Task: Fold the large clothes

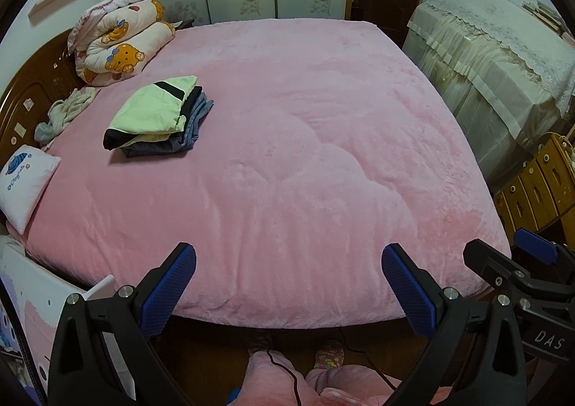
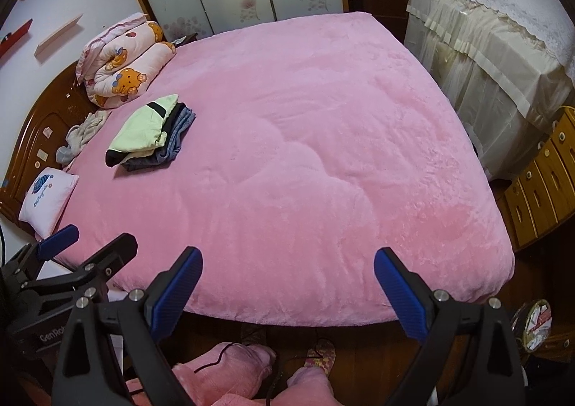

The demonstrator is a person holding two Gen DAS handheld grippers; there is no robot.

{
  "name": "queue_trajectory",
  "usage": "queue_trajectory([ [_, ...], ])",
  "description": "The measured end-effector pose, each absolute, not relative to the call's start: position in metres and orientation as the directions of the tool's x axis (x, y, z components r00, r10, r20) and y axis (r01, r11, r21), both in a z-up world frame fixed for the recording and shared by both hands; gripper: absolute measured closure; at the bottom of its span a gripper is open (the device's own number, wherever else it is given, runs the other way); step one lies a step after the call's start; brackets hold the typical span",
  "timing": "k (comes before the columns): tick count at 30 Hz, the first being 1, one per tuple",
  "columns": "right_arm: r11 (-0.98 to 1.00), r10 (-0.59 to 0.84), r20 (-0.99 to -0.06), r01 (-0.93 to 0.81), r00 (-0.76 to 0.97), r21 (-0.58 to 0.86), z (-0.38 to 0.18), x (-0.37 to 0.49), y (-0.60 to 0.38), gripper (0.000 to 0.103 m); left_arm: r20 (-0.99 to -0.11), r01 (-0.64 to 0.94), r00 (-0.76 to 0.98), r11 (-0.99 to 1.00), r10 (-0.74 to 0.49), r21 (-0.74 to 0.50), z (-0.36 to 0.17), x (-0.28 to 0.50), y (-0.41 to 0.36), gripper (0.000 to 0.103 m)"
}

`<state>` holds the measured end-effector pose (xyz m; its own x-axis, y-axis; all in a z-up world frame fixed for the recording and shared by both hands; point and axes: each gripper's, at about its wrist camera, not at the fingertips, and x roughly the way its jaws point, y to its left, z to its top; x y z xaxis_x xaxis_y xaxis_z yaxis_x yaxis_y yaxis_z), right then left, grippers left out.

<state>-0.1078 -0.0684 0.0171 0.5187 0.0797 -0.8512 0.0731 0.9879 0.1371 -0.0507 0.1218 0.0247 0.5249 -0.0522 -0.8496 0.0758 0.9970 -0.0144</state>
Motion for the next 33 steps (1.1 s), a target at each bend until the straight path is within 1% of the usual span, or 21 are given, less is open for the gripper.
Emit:
queue_trajectory([
  [7, 0.991, 0.066, -0.847, 0.066, 0.527, 0.119, 0.021, -0.112, -0.064, 0.006, -0.844, 0.078, 0.533, 0.997, -0.06, -0.022, 0.027, -0.054, 0.126, 0.001],
  [33, 0.989, 0.062, -0.845, 0.08, 0.531, 0.122, 0.023, -0.117, -0.066, 0.006, -0.837, 0.074, 0.545, 0.997, -0.048, -0.009, 0.029, -0.065, 0.116, 0.001],
])
